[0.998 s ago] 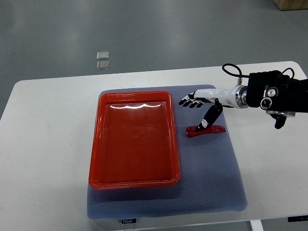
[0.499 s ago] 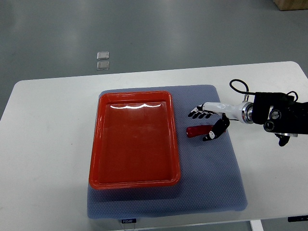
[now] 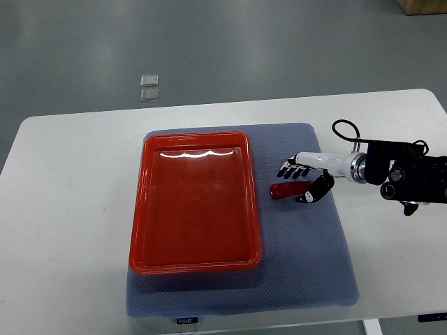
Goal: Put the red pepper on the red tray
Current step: 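Lower the right hand and close its fingers around the red pepper, then lift the pepper and carry it with the right hand over the tray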
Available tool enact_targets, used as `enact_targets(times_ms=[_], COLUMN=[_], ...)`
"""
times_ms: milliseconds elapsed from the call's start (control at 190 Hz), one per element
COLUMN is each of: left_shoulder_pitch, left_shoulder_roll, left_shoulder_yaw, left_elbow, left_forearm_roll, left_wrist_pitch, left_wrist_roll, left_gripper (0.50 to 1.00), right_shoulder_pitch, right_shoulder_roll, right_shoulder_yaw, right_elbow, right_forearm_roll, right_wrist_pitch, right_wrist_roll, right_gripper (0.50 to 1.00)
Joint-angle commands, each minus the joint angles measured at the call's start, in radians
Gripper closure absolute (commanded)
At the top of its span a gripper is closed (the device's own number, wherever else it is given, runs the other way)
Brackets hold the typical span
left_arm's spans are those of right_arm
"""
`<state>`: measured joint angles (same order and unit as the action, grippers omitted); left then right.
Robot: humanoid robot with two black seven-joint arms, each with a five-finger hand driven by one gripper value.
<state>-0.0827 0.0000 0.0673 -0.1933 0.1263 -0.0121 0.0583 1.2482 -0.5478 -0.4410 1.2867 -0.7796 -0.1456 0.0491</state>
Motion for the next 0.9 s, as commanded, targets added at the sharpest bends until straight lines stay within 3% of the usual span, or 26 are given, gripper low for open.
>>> enact_targets(times_ms=[0,247,373,630,893], left_shoulder_pitch=[0.0,0.0,0.001,0.001,0.001], left_shoulder_roll=[0.0,0.0,0.0,0.0,0.0], left_shoulder_yaw=[0.0,0.0,0.0,0.0,-0.001], left_elbow=[0.0,-0.002,0.0,0.0,0.002], left_forearm_roll=[-0.001,0.001,-0.001,-0.001,-0.001], left_wrist_pitch=[0.0,0.0,0.0,0.0,0.0], left_wrist_roll=[0.0,0.0,0.0,0.0,0.0], left_gripper=[0.5,0.5,0.5,0.5,0.5], right_shoulder_pitch=[-0.003,-0.024,-0.032,-0.012,0.148], right_shoulder_roll=[0.003,0.016,0.017,-0.007,-0.027], right_shoulder_yaw=[-0.001,-0.002,-0.002,0.011,0.015], right_elbow=[-0.003,-0.012,-0.02,-0.02,-0.003], right_forearm_roll=[-0.004,-0.035,-0.058,-0.055,-0.024], right_wrist_pitch=[0.0,-0.002,-0.011,-0.014,0.023], right_wrist_roll=[0.0,0.001,0.001,0.0,0.0], right_gripper=[0.773,0.857,1.0,1.0,1.0])
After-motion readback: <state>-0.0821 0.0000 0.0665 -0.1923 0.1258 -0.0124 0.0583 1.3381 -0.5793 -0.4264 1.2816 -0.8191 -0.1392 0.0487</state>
